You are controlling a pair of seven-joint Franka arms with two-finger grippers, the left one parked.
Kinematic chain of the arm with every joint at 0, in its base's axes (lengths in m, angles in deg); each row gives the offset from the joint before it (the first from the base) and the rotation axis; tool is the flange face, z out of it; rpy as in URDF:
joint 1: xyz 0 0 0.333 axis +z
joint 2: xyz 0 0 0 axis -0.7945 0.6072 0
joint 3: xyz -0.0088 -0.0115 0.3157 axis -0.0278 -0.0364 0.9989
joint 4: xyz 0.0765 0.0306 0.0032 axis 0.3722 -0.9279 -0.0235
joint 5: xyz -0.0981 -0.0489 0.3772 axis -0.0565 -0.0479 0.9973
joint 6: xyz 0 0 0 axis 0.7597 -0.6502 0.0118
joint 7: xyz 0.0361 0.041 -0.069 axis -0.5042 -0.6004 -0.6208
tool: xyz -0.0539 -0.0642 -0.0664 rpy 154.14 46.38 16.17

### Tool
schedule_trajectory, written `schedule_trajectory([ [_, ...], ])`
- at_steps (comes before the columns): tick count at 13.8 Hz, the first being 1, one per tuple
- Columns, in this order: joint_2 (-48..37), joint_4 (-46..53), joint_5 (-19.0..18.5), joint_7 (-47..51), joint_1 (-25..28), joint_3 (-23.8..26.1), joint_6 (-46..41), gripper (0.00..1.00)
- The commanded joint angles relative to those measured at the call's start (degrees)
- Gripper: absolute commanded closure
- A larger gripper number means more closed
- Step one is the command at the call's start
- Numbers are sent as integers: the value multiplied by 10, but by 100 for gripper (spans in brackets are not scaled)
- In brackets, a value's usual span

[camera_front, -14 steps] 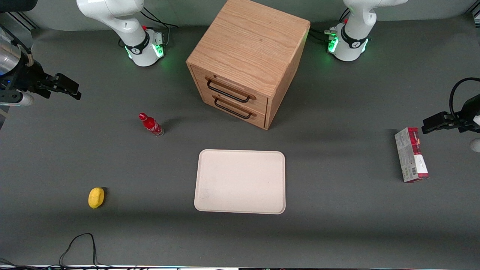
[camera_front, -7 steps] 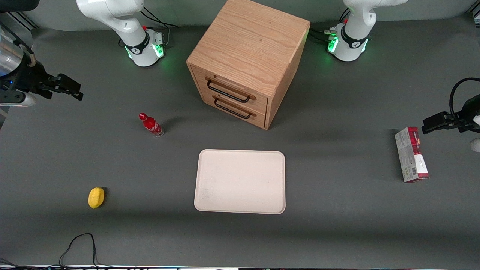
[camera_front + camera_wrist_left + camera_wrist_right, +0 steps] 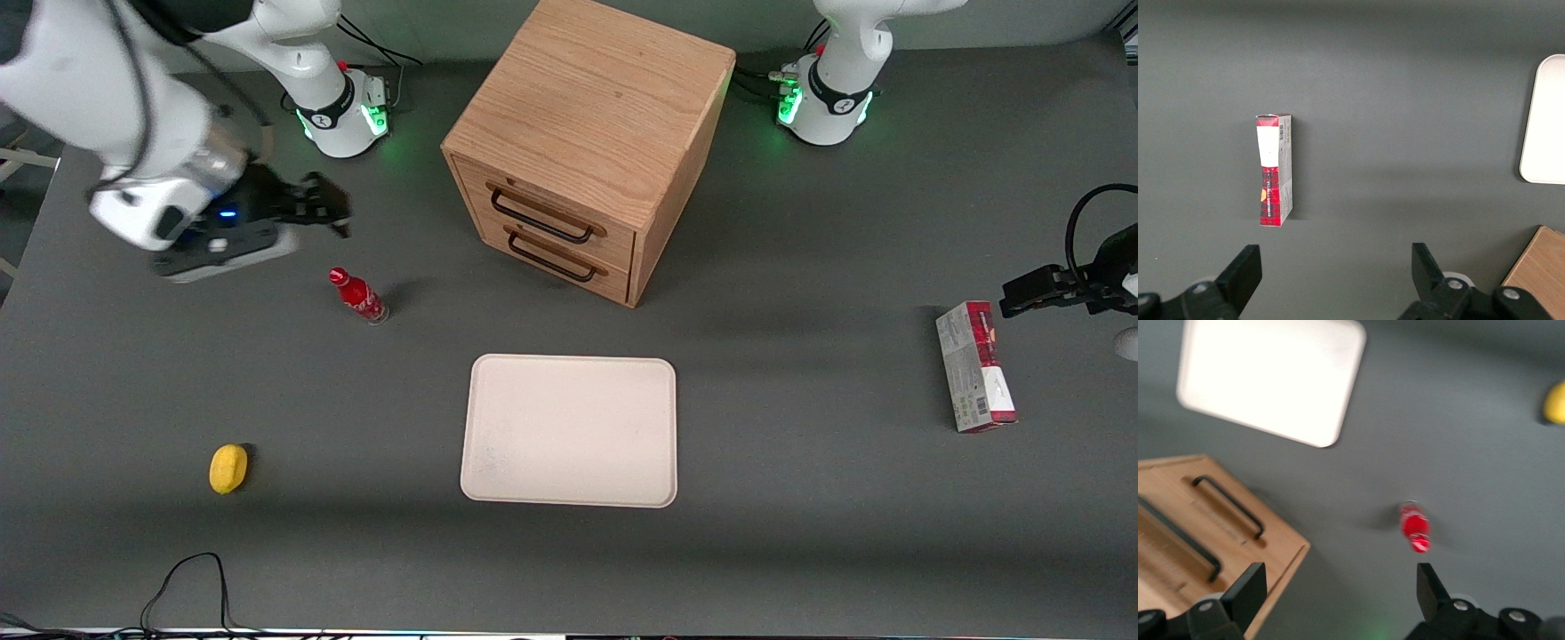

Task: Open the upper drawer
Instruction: 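Move the right gripper to the upper drawer's black handle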

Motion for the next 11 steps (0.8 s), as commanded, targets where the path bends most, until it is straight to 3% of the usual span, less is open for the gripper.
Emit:
schedule_trajectory([
  [1,40,49,5,-6,-1,76,-10,0],
  [5,102,58,10,-137,-1,150,-7,0],
  [11,195,56,10,-150,3,211,39,0],
])
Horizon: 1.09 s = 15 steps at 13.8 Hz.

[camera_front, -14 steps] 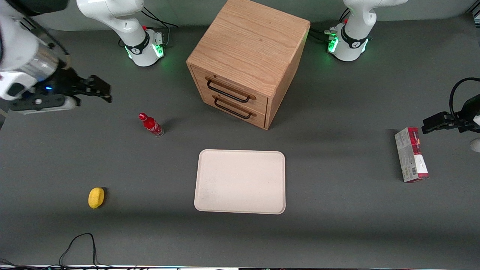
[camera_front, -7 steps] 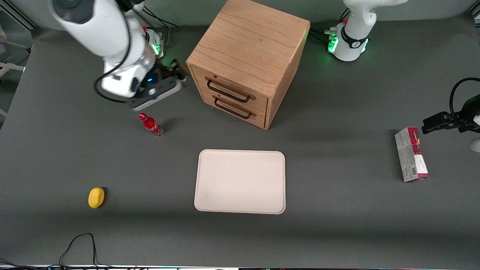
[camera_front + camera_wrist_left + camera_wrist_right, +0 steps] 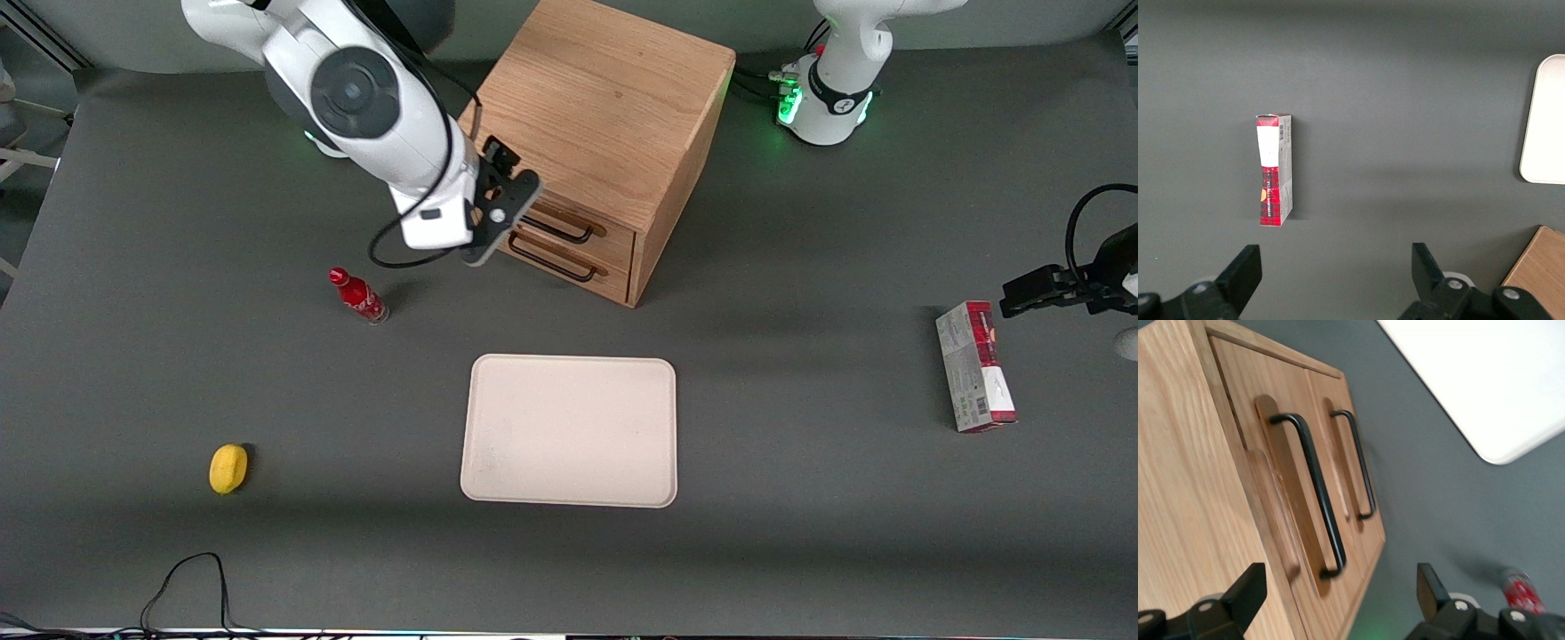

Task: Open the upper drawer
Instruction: 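Move the right gripper to the upper drawer's black handle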

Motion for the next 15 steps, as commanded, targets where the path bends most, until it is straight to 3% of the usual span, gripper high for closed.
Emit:
schedule_trajectory([
  [1,45,20,8,-15,0,18,20,0],
  [15,66,-31,-67,-52,16,18,73,0],
])
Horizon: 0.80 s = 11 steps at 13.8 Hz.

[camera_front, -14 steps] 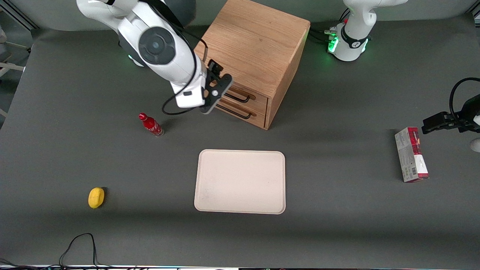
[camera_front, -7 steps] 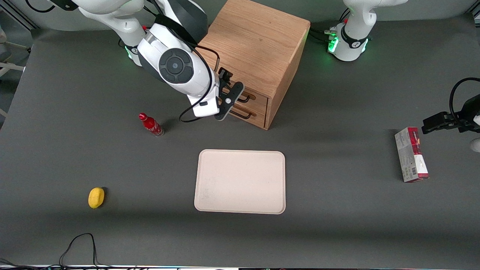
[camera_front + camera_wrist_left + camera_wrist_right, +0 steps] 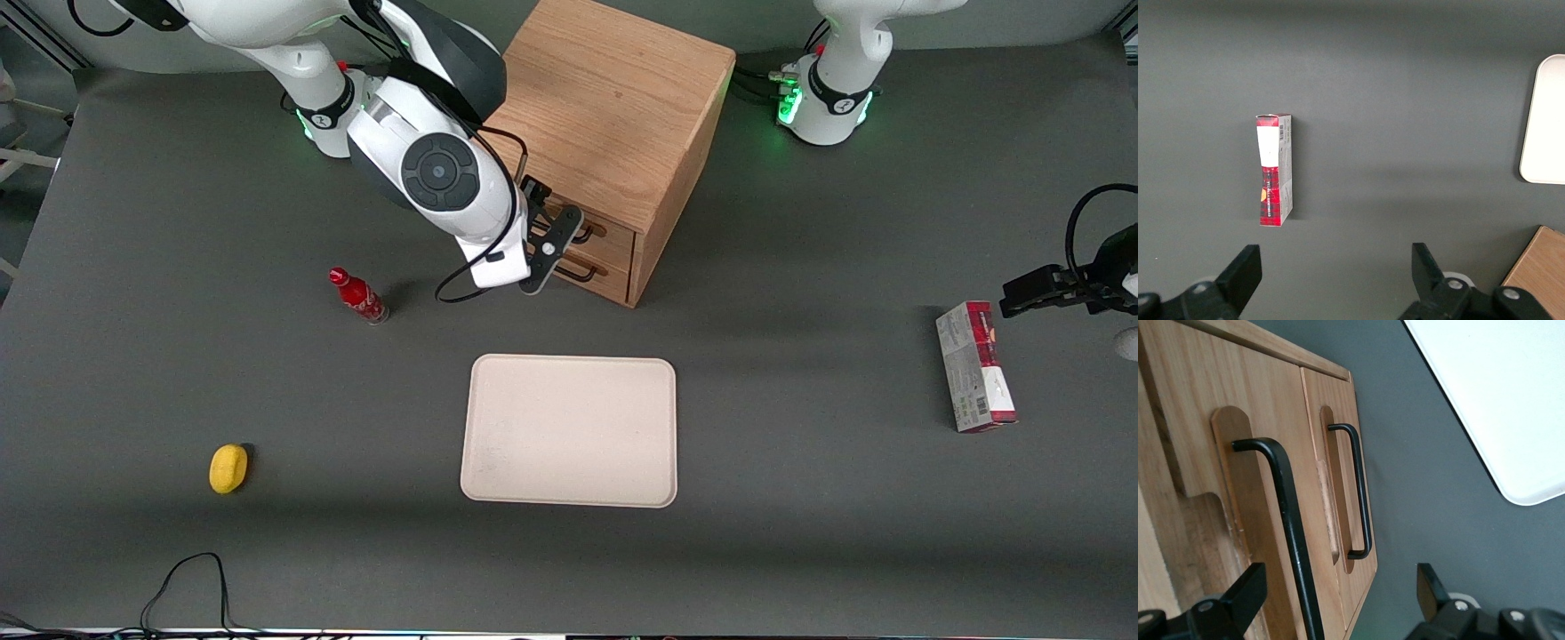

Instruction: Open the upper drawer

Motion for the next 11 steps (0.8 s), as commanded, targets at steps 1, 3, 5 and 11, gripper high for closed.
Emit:
schedule_trajectory([
  [1,10,0,-22,-11,6,2,8,0],
  [3,11,0,-24,-10,13,2,10,0],
  [5,12,-1,-30,-10,14,2,14,0],
  [11,38,1,-64,-10,16,2,27,0],
])
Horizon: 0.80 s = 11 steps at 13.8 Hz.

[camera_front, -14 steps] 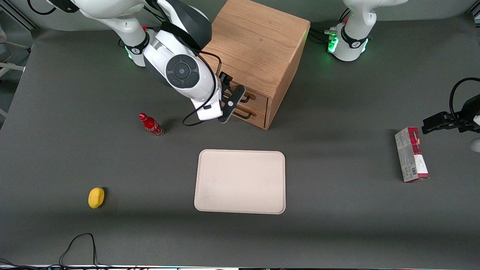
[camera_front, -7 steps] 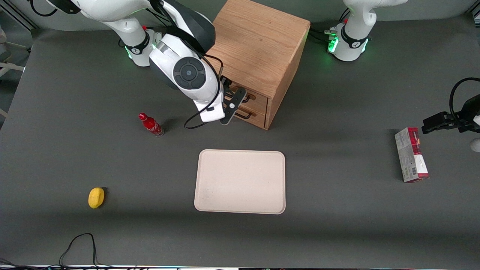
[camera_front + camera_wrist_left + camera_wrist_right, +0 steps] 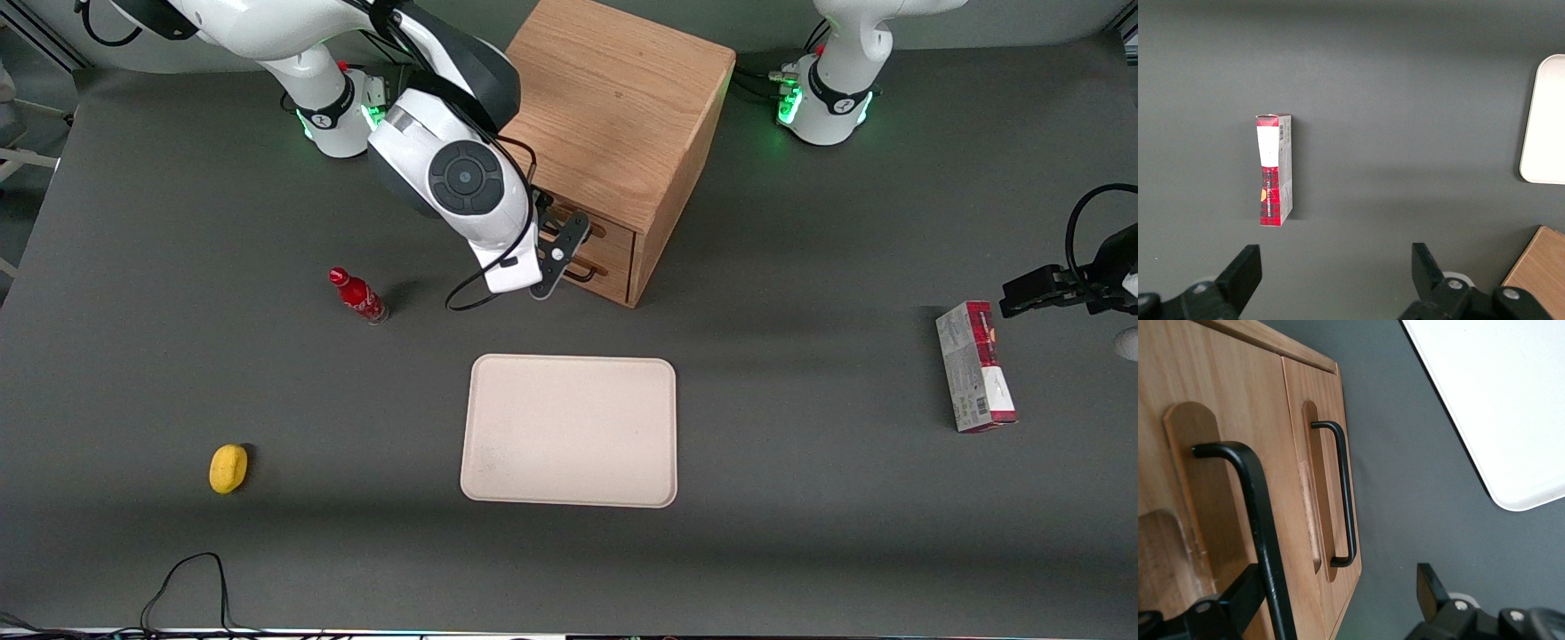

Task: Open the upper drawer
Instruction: 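Pull the upper drawer outward by its handle with the right gripper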

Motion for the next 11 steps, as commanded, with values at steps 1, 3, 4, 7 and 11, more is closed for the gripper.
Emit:
schedule_trajectory([
  [1,16,7,-24,-11,2,2,14,0],
  [3,16,12,-26,-25,-1,1,14,0],
  [4,16,14,-25,-37,-3,-2,14,0],
  [7,16,23,-25,-48,-9,-5,11,0],
  [11,16,28,-36,-72,-12,-23,11,0],
])
